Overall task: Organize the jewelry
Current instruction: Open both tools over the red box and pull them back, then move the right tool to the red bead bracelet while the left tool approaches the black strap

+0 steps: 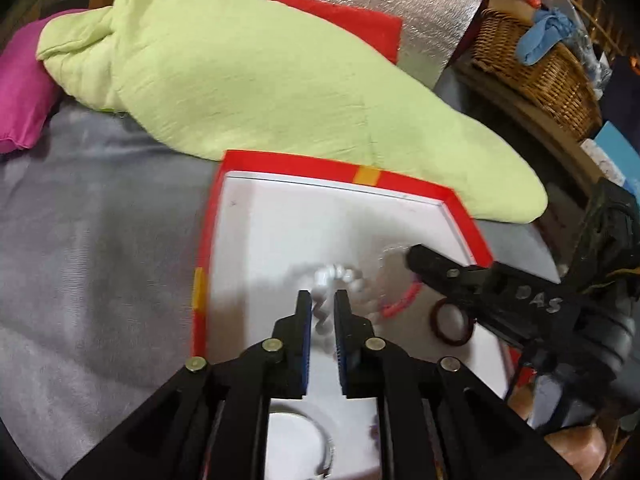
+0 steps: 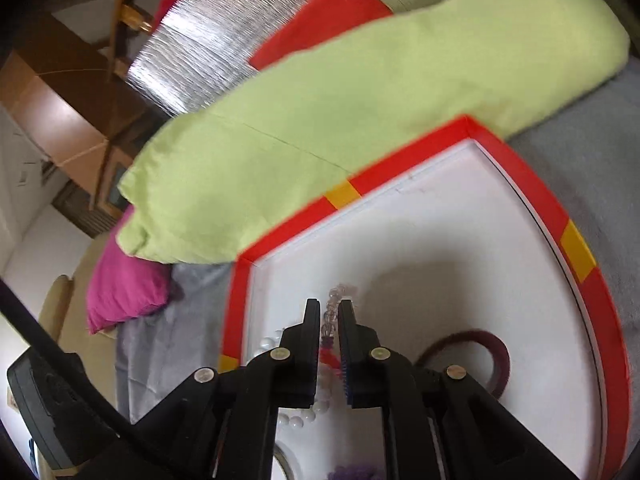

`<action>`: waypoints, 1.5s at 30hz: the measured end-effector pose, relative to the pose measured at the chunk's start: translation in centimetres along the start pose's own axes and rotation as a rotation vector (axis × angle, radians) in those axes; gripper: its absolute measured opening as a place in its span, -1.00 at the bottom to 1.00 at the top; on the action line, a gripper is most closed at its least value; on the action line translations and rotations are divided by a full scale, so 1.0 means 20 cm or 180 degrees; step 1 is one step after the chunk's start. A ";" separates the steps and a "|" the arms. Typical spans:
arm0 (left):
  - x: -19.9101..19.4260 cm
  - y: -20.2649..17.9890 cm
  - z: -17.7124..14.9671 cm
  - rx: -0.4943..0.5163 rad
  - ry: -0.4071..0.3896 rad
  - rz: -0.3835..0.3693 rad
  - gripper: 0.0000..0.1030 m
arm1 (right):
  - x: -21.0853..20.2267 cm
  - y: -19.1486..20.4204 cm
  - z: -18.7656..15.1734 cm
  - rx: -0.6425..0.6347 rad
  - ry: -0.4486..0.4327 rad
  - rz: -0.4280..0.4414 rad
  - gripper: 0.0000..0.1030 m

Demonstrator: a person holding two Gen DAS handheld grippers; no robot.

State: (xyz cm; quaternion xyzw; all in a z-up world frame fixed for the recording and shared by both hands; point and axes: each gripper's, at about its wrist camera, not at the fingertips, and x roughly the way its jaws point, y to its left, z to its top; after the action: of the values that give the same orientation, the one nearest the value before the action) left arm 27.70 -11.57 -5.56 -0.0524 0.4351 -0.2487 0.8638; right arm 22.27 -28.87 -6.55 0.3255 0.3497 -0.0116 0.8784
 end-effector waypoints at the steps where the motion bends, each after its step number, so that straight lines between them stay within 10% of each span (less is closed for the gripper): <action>1: -0.03 0.00 0.00 0.0035 -0.0037 0.0034 -0.69 | -0.01 0.00 0.00 0.0003 0.0002 0.0007 -0.76; 5: -0.13 -0.01 -0.03 0.0063 -0.0111 0.0232 -0.27 | -0.13 0.03 0.00 -0.0088 -0.0138 -0.0093 -0.26; 21: -0.66 0.07 -0.48 0.0251 -0.0217 0.1328 0.08 | -0.92 -0.09 -0.34 -0.0552 -0.0370 -0.0422 -0.23; 32: -0.91 0.00 -0.86 0.0251 -0.0342 0.1415 0.27 | -1.05 -0.13 -0.74 -0.0693 0.0014 -0.0569 -0.19; 45: -0.88 0.02 -0.84 0.0402 -0.0332 0.1494 0.27 | -0.89 -0.01 -0.76 -0.0837 0.0156 -0.0678 -0.19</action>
State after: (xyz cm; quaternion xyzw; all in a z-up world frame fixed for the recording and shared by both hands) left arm 6.00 -0.77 -3.23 0.0914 0.3738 -0.0649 0.9207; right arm -0.50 -23.93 -3.92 0.1690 0.4019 -0.0509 0.8985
